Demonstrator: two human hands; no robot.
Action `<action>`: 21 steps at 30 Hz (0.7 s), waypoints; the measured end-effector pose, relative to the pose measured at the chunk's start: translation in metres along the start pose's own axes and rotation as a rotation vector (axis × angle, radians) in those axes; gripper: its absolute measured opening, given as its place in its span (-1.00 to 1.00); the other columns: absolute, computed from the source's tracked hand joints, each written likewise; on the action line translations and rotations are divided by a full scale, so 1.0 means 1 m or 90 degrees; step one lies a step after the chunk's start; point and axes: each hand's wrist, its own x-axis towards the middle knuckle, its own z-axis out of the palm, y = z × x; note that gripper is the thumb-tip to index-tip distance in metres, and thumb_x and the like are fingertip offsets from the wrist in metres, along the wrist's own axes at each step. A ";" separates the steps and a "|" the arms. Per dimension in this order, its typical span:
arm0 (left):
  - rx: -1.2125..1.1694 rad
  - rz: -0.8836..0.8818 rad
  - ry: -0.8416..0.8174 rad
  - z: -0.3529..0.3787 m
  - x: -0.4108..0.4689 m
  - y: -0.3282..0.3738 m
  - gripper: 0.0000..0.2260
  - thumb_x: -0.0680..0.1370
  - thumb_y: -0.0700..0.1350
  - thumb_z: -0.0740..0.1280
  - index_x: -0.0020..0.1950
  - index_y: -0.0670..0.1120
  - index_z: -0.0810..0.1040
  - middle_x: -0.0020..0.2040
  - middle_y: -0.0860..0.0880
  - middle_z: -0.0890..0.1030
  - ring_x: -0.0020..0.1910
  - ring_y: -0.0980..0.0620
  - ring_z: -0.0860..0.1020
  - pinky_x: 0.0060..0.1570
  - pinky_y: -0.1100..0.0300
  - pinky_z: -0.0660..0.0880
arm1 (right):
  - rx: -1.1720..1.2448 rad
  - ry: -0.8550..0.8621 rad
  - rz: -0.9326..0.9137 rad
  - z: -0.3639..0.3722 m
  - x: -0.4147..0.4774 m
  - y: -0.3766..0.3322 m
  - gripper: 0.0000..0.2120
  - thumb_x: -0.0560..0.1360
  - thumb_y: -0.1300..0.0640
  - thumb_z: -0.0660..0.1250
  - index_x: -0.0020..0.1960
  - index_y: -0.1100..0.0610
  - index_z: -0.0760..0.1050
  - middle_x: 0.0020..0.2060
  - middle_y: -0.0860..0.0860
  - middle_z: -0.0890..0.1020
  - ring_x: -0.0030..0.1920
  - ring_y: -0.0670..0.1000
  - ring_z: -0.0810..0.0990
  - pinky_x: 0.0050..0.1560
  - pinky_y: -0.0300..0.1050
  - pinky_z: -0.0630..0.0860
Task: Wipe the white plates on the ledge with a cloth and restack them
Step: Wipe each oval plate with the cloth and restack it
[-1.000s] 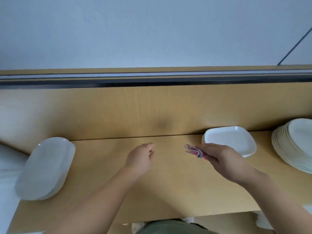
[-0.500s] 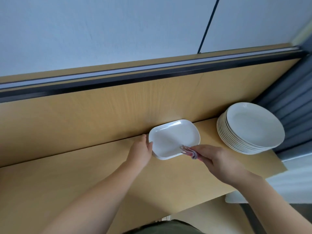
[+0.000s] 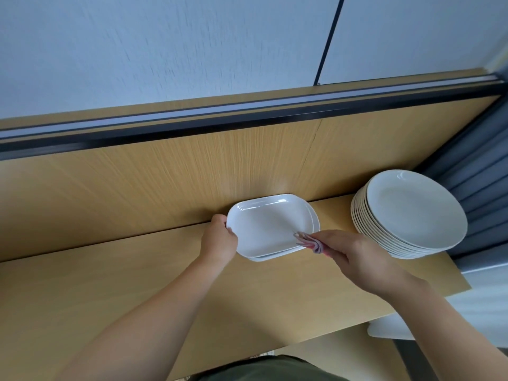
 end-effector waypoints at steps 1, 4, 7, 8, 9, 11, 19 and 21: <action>-0.018 -0.002 0.001 -0.004 -0.001 -0.001 -0.90 0.58 -0.22 0.15 0.04 -0.06 0.40 -0.06 -0.04 0.58 -0.12 -0.12 0.59 -0.10 -0.11 0.57 | -0.001 0.006 -0.001 -0.002 0.000 0.000 -0.68 0.59 0.25 0.31 0.28 -0.03 0.55 0.10 -0.21 0.63 0.09 -0.21 0.59 0.02 -0.14 0.54; -0.075 0.007 0.011 -0.017 -0.006 -0.010 -0.86 0.60 -0.25 0.14 0.06 -0.02 0.39 -0.04 0.04 0.57 -0.11 -0.11 0.60 -0.08 -0.11 0.59 | 0.006 0.023 0.001 -0.007 0.005 -0.002 -0.68 0.58 0.26 0.32 0.26 -0.02 0.57 0.12 -0.23 0.63 0.11 -0.23 0.58 0.05 -0.17 0.53; -0.120 0.006 0.026 -0.031 -0.014 -0.021 -0.83 0.60 -0.27 0.14 0.08 -0.03 0.41 -0.06 0.10 0.57 -0.12 -0.11 0.62 -0.10 -0.11 0.60 | 0.008 0.034 -0.007 -0.009 0.011 -0.010 -0.68 0.58 0.25 0.32 0.27 -0.01 0.56 0.12 -0.23 0.63 0.09 -0.23 0.59 0.04 -0.19 0.54; -0.131 0.004 0.030 -0.036 -0.016 -0.025 -0.82 0.60 -0.28 0.14 0.08 -0.02 0.42 -0.05 0.10 0.57 -0.12 -0.10 0.62 -0.11 -0.12 0.60 | 0.006 0.035 -0.010 -0.009 0.013 -0.014 -0.69 0.58 0.24 0.32 0.27 -0.01 0.56 0.11 -0.23 0.63 0.08 -0.23 0.59 0.03 -0.19 0.54; -0.137 0.002 0.032 -0.042 -0.018 -0.030 -0.81 0.60 -0.27 0.14 0.08 -0.01 0.42 -0.04 0.08 0.58 -0.12 -0.09 0.62 -0.11 -0.13 0.60 | 0.008 0.036 -0.012 -0.007 0.016 -0.019 -0.70 0.58 0.22 0.31 0.27 -0.01 0.56 0.10 -0.24 0.63 0.07 -0.23 0.59 0.02 -0.20 0.53; -0.147 -0.002 0.036 -0.053 -0.023 -0.041 -0.80 0.59 -0.27 0.14 0.08 0.01 0.43 -0.02 0.08 0.59 -0.12 -0.08 0.62 -0.12 -0.12 0.60 | 0.012 0.033 -0.025 -0.004 0.021 -0.029 -0.73 0.60 0.17 0.29 0.27 0.00 0.57 0.09 -0.25 0.63 0.07 -0.23 0.59 0.01 -0.23 0.52; -0.098 -0.019 0.057 -0.105 -0.038 -0.097 -0.79 0.60 -0.23 0.14 0.10 0.05 0.45 0.03 0.09 0.55 -0.18 -0.07 0.63 -0.25 0.12 0.53 | 0.017 0.002 -0.050 0.033 0.050 -0.085 -0.76 0.61 0.18 0.27 0.22 -0.02 0.59 0.04 -0.30 0.63 0.04 -0.24 0.58 -0.03 -0.36 0.46; -0.091 -0.040 0.051 -0.117 -0.042 -0.114 -0.79 0.59 -0.24 0.14 0.10 0.03 0.45 0.01 0.10 0.54 -0.18 -0.07 0.62 -0.24 0.10 0.54 | 0.016 -0.010 -0.050 0.047 0.055 -0.098 -0.77 0.62 0.18 0.25 0.18 -0.03 0.59 -0.01 -0.24 0.65 -0.01 -0.18 0.59 -0.04 -0.27 0.49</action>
